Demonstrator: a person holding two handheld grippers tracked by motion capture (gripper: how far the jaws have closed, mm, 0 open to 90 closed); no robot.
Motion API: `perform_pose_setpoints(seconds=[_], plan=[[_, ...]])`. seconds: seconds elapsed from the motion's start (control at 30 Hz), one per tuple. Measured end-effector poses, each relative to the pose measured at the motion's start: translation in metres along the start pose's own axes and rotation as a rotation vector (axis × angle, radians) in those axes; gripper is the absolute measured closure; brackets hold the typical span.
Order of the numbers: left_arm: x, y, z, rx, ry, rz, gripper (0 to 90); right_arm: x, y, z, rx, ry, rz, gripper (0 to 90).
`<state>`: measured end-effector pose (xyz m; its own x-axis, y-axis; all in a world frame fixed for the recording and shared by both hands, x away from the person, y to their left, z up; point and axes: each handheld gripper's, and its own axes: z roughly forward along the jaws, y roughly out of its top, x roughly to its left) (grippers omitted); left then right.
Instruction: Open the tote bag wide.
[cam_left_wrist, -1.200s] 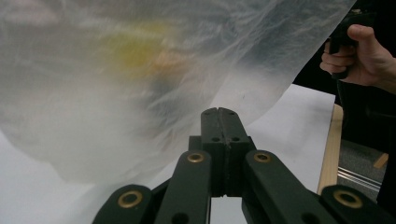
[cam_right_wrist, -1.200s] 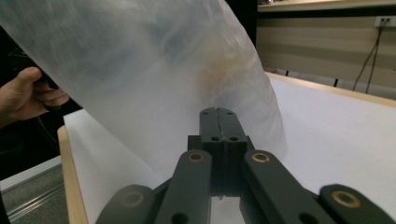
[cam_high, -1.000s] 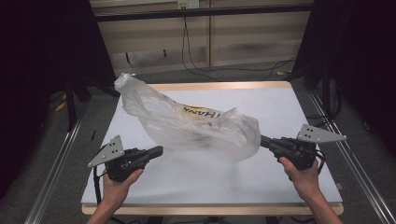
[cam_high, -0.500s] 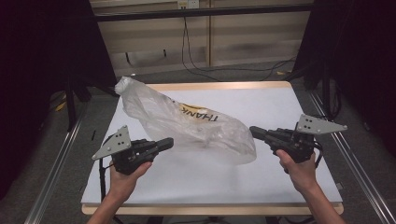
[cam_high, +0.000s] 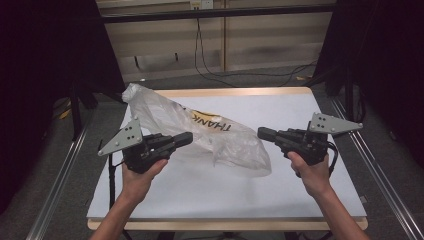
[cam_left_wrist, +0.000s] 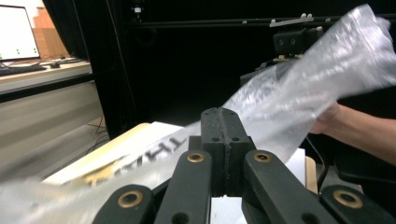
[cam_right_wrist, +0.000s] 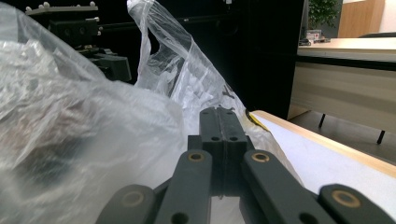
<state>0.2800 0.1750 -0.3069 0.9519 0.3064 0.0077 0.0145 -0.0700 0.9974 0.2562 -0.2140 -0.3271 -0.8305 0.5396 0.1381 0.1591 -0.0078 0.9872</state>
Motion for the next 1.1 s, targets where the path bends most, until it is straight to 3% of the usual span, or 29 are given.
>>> perform_pose_setpoints(seconds=[0.27,0.37,0.4,0.67,1.1], plan=[[0.011,0.004,0.014,0.024,0.022,-0.004,90.0,-0.005,0.006,0.011,-0.007,0.023,-0.006,90.0],[0.014,-0.001,0.017,0.046,0.029,-0.019,90.0,-0.008,0.012,0.017,0.004,0.037,-0.009,90.0],[0.014,-0.003,0.018,0.033,0.029,-0.037,90.0,-0.008,0.013,0.019,0.009,0.039,-0.012,90.0],[0.018,-0.023,0.021,0.081,0.034,-0.062,90.0,-0.008,0.015,0.033,0.050,0.071,-0.028,90.0],[0.021,-0.036,0.019,0.139,0.050,-0.062,90.0,-0.007,0.007,0.042,0.059,0.110,-0.021,90.0]])
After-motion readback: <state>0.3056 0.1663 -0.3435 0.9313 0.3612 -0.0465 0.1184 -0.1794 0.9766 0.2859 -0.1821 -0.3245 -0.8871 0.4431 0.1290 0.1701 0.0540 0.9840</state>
